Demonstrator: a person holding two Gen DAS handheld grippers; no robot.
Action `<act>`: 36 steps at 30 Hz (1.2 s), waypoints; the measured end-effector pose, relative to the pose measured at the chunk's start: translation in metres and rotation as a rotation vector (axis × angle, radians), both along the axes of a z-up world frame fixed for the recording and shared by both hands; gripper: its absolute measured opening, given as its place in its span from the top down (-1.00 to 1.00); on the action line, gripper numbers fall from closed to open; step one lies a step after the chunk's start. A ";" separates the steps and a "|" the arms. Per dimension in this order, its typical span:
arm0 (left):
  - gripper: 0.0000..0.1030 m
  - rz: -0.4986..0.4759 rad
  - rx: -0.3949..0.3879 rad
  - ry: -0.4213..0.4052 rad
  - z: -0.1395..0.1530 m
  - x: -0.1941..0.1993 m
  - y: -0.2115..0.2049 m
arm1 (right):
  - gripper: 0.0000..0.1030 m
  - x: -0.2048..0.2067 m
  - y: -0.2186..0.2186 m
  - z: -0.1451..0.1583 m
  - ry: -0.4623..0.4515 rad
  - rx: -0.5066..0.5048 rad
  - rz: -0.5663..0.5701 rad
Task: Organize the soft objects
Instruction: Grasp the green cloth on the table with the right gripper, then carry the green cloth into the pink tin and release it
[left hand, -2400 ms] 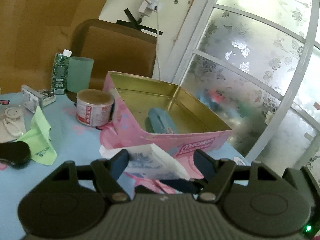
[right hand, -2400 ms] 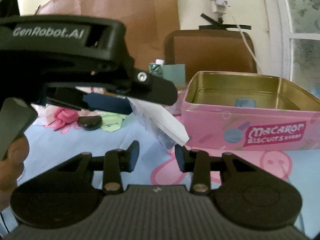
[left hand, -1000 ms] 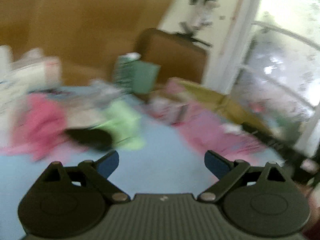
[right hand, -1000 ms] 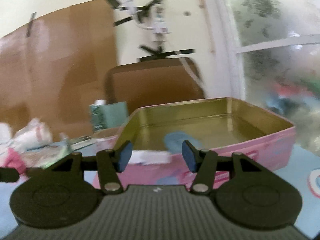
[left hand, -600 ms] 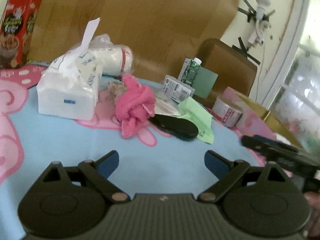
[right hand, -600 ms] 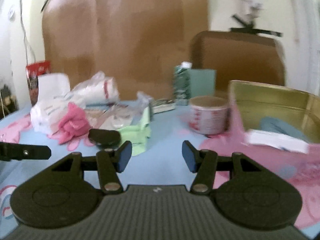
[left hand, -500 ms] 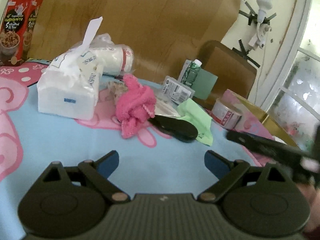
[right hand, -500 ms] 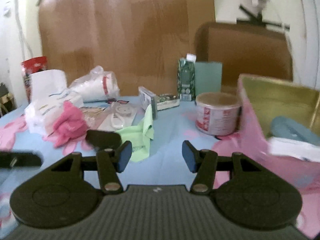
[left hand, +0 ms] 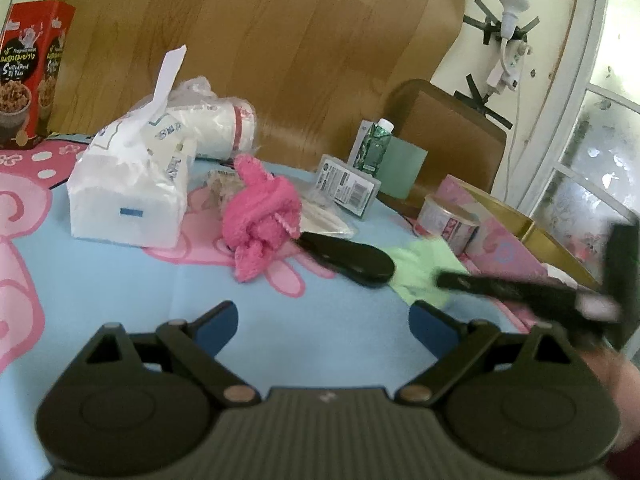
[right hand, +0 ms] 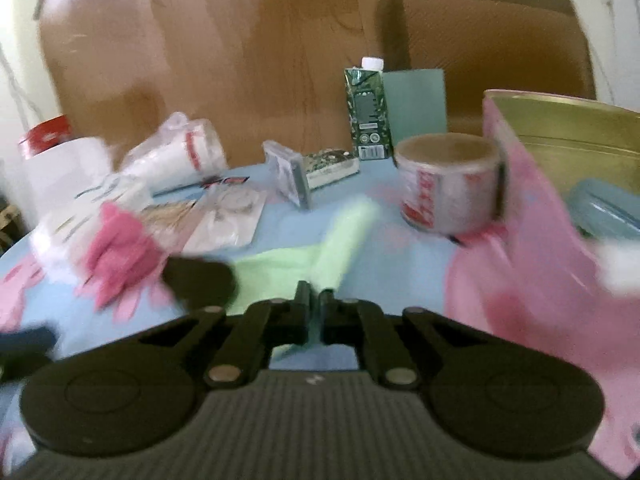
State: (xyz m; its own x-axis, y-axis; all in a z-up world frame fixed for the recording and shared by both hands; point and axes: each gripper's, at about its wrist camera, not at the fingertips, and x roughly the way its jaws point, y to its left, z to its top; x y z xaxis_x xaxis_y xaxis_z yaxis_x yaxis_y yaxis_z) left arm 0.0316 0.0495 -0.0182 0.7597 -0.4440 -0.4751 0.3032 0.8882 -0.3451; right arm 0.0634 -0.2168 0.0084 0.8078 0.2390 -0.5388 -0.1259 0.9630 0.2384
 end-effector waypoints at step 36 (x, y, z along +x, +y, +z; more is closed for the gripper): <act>-0.18 -0.553 -0.130 0.149 0.037 0.004 -0.166 | 0.61 -0.129 -0.012 0.005 -0.247 -0.232 0.075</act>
